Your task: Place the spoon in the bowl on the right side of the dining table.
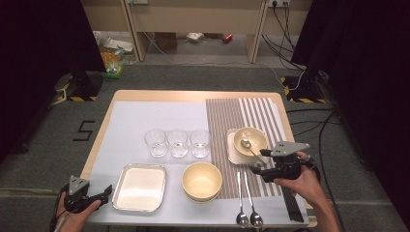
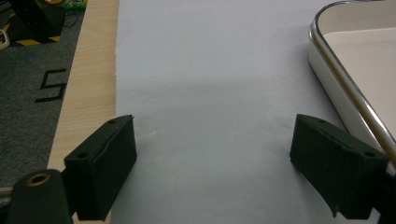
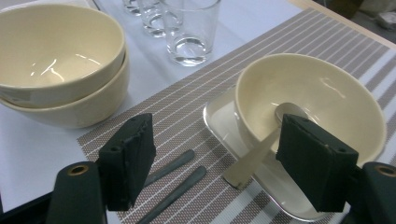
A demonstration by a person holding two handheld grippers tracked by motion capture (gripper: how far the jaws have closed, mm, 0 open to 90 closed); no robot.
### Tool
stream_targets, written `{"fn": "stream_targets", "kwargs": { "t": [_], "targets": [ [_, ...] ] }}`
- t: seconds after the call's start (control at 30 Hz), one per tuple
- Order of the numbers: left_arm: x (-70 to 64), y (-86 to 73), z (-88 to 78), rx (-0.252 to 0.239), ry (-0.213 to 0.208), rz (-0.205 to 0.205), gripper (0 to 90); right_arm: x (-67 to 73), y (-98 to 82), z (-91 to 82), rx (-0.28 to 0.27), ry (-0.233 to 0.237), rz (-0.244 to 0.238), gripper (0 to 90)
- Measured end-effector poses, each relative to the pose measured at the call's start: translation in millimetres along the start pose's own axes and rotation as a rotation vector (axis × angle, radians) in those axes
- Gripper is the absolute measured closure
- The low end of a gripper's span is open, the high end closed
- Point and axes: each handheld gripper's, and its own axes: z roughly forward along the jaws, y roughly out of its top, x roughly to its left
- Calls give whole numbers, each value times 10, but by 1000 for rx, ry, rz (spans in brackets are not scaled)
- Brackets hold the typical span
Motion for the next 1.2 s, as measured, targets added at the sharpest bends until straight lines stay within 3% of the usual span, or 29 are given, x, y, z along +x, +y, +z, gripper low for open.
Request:
{"fn": "stream_targets", "kwargs": {
  "t": [0.17, 0.47, 0.97, 1.2],
  "targets": [
    [0, 0, 0, 0, 0, -1, 134, -15, -62, -54, 20, -39, 18, 251],
    [1, 2, 3, -1, 1, 1, 134, -47, -178, -103, 39, -58, 42, 250],
    [2, 3, 3, 0, 0, 2, 135, -201, -466, -211, 144, -139, 168, 245],
    [1, 2, 3, -1, 1, 1, 134, -243, -546, -256, 149, -152, 192, 237]
  ]
}}
